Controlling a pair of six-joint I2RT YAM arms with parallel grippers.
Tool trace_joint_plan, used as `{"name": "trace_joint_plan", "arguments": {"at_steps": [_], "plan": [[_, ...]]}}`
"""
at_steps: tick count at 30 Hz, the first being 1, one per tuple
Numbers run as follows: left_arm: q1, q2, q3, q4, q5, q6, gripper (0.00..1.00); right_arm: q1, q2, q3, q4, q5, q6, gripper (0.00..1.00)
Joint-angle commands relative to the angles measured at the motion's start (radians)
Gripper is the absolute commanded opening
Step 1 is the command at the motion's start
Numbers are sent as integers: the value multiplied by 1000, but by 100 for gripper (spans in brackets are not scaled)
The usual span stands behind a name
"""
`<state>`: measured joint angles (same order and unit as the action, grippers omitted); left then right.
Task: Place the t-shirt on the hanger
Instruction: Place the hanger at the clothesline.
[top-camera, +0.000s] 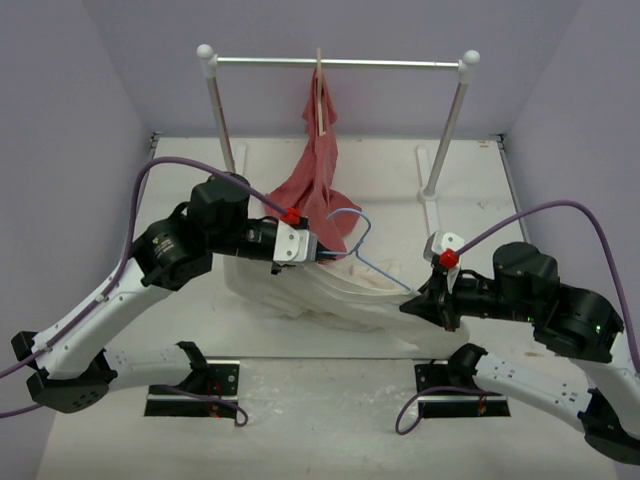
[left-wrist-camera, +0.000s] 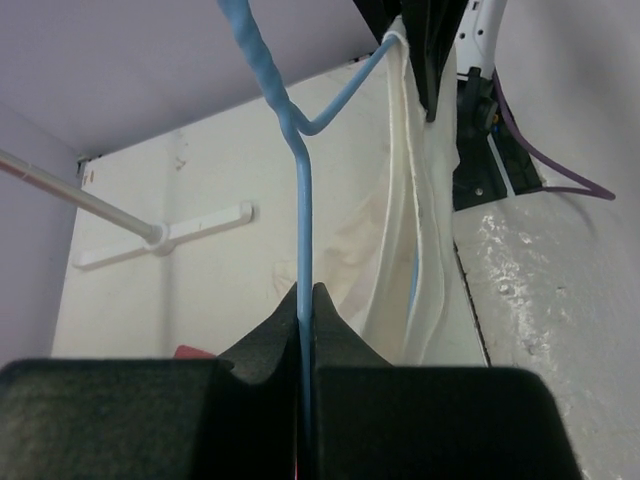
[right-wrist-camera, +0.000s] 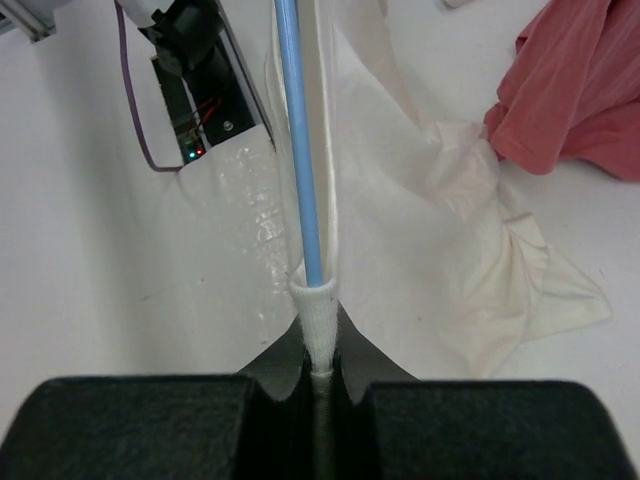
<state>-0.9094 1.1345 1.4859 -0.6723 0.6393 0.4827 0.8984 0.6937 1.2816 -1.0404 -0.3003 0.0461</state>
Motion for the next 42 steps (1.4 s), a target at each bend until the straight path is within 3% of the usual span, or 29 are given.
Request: {"name": "trace_joint_plan", "arguments": {"at_steps": [1,2,4,5,8,11,15,20,28,33,38,42], "plan": [[-3,-67,-10,292,-206,-185,34,-2,-19,42,39,164,100,0],[-3,-89,-48,356,-272,-232,44,-1,-33,49,41,204,125,0],[-3,-143,-88,460,-372,-289,91,-2,-81,68,31,259,161,0],[-4,-161,-102,484,-422,-306,100,-3,-100,81,12,272,169,0],[-3,-206,-122,535,-619,-342,100,-3,-145,133,-67,330,190,0],[-3,-257,-162,598,-912,-390,100,-3,-162,210,-138,380,203,0],[-3,-326,-218,651,-1069,-438,100,-3,-173,335,-246,434,210,0],[-3,-363,-228,560,-1121,-472,100,-3,-162,489,-292,689,297,0],[-3,-366,-351,410,-1103,-531,100,-1,-102,666,-278,919,330,0],[-3,-405,-445,370,-1035,-556,100,1,-3,587,-259,816,319,0],[-3,-423,-475,305,-1038,-609,100,-1,105,362,-56,765,317,0],[-4,-438,-428,183,-1104,-652,100,-9,190,304,42,734,329,0]]}}
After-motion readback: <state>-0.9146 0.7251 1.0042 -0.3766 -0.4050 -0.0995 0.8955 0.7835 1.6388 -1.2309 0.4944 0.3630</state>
